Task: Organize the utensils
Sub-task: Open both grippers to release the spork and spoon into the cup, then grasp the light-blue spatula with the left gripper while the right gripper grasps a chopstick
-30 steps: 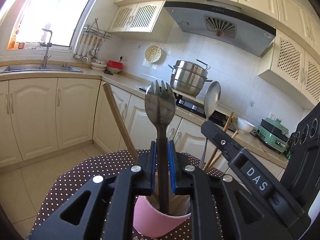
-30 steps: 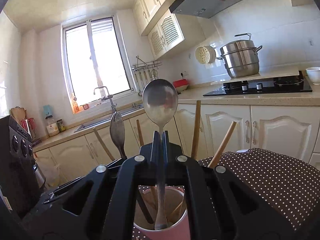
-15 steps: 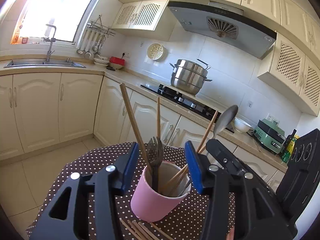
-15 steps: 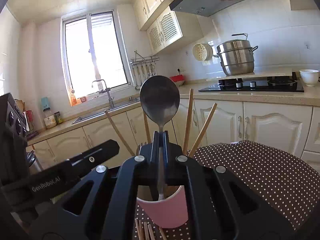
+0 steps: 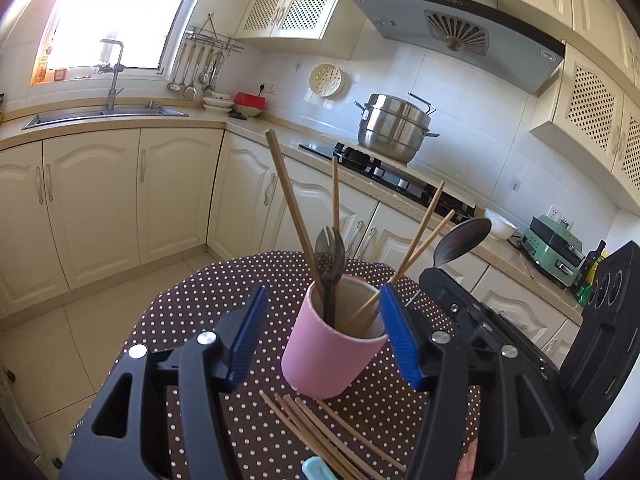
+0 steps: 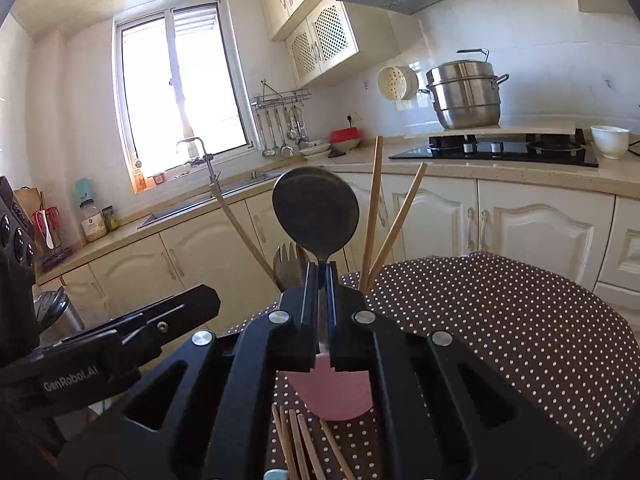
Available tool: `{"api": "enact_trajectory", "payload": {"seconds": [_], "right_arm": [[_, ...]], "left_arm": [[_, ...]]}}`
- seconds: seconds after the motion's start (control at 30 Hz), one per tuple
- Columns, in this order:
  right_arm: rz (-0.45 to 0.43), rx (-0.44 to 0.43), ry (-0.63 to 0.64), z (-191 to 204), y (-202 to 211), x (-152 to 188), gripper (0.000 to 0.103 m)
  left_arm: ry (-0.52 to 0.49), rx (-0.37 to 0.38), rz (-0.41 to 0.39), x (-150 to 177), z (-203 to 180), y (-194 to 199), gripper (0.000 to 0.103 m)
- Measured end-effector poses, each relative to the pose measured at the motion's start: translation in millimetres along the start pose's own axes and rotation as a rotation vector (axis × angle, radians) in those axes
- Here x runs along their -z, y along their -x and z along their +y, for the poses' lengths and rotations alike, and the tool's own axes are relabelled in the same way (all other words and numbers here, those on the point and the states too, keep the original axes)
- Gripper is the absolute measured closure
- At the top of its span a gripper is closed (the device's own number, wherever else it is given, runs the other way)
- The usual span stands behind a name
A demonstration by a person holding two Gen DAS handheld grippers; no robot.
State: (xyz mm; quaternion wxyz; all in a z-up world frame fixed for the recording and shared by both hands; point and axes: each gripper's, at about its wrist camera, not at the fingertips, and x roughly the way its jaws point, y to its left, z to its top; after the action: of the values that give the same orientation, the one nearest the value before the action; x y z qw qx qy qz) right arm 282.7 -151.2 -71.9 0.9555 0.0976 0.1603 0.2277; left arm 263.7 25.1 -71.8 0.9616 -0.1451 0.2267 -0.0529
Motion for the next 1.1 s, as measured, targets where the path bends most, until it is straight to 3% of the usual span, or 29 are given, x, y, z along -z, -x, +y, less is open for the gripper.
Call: {"api": "enact_trajectory", "payload": {"seconds": [0.2,0.27,0.33,0.4,0.73,0.9,1.1], "right_arm": [[0.033,0.008,-0.008,1,7,6,0.097],[0.030,0.012,-0.015,0,13,6,0.090],[0.020,0.015,-0.020,0,19,6,0.068],[0.002,0.020,-0.021,0,28,6,0.061],[0.011,0.033,-0.024,-2,58,10,0.056],[0.068,0.051,-0.001,-3,68,20,0.053],[0.187,0.072,0.015,-11,69,39,0.051]], "left_arm": [[0.001,-0.010,0.014,7,-1,11,0.040],[-0.007,-0.021,0.018,10,-1,15,0.038],[-0.009,-0.026,0.018,14,-2,19,0.037],[-0.009,-0.031,0.021,16,-3,23,0.037],[-0.044,-0.055,0.061,30,-19,46,0.037],[-0.061,-0.069,0.160,44,-24,44,0.037],[-0.085,-0.134,0.395,74,-28,23,0.037]]}}
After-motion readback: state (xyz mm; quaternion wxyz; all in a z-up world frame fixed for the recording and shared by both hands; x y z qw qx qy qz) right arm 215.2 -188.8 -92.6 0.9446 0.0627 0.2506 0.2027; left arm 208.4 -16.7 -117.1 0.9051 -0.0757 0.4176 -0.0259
